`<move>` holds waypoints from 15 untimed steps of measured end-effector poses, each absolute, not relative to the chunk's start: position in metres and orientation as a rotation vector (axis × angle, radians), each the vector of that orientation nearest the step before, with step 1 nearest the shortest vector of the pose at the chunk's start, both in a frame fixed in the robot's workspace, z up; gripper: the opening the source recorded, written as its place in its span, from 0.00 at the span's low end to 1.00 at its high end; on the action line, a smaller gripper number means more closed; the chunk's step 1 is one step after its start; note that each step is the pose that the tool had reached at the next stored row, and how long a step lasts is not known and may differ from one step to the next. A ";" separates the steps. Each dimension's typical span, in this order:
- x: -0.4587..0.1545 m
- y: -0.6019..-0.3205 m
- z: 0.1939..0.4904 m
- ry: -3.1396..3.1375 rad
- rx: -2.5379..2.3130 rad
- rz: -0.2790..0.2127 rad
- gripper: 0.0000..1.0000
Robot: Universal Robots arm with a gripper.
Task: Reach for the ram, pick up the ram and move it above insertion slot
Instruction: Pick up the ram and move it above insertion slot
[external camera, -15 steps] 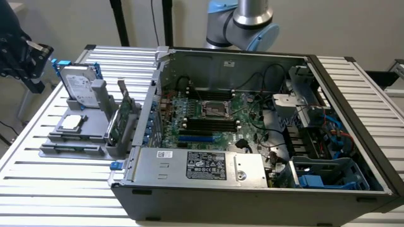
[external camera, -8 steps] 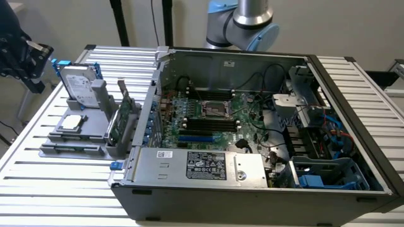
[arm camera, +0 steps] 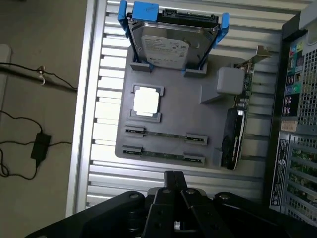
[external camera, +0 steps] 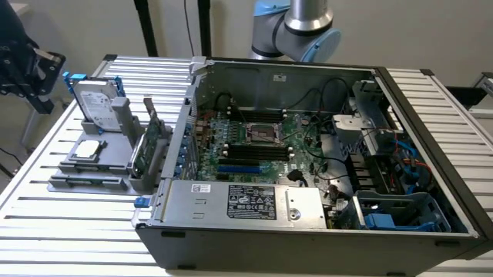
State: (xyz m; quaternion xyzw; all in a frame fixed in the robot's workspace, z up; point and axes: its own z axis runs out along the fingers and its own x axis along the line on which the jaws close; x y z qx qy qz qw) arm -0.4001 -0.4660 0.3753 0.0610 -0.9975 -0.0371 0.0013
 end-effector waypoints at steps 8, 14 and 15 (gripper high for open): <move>-0.400 -0.466 0.375 -3.104 0.418 -0.116 0.11; -0.400 -0.466 0.374 -3.072 0.586 -0.115 0.11; -0.400 -0.466 0.374 -3.066 0.614 -0.114 0.11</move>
